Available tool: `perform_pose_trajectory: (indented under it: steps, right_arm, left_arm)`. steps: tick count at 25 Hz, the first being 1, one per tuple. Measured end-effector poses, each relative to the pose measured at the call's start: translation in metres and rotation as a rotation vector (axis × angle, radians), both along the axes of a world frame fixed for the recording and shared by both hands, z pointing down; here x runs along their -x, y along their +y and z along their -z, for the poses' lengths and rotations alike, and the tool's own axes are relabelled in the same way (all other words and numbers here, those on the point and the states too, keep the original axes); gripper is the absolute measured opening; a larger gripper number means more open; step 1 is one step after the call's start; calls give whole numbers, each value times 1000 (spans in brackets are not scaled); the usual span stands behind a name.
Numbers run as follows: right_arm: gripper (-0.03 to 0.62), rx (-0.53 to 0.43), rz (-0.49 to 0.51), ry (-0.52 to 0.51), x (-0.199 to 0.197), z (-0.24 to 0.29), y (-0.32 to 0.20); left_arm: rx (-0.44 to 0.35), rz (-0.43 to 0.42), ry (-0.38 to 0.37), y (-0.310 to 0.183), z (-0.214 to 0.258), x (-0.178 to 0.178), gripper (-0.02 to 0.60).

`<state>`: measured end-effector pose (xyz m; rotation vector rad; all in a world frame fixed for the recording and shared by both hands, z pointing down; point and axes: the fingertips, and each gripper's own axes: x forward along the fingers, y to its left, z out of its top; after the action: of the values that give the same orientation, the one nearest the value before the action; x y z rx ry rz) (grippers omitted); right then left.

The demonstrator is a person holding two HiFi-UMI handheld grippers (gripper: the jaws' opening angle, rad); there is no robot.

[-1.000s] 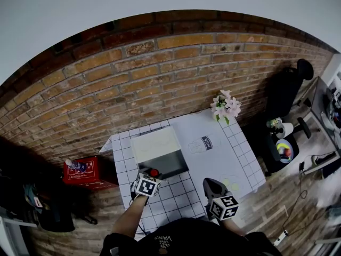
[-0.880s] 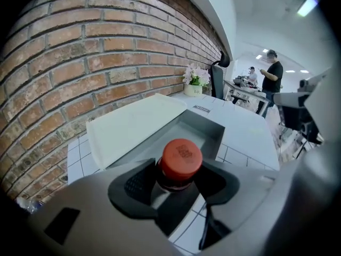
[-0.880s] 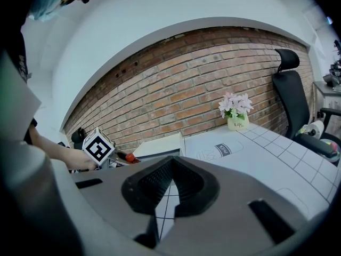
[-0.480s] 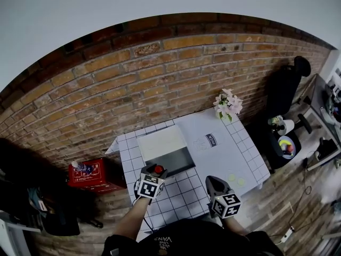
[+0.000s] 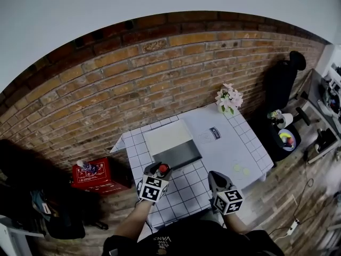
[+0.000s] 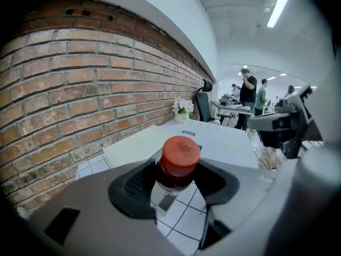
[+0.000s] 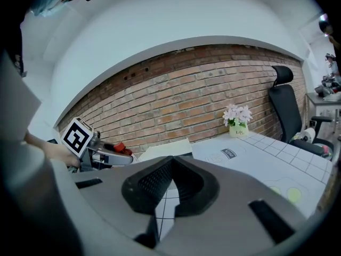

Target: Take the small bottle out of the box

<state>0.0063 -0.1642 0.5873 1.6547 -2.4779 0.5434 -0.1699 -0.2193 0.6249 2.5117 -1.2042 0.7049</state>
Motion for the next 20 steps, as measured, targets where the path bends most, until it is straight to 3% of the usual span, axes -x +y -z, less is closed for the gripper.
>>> perform_pose_trajectory:
  steps: [8, 20]
  right_arm:
    - [-2, 5, -4, -4, 18, -3, 22]
    - [-2, 9, 27, -10, 6, -2, 37]
  left_arm:
    - [-16, 2, 40, 29, 5, 12, 225]
    - [-11, 54, 63, 65, 7, 2, 225]
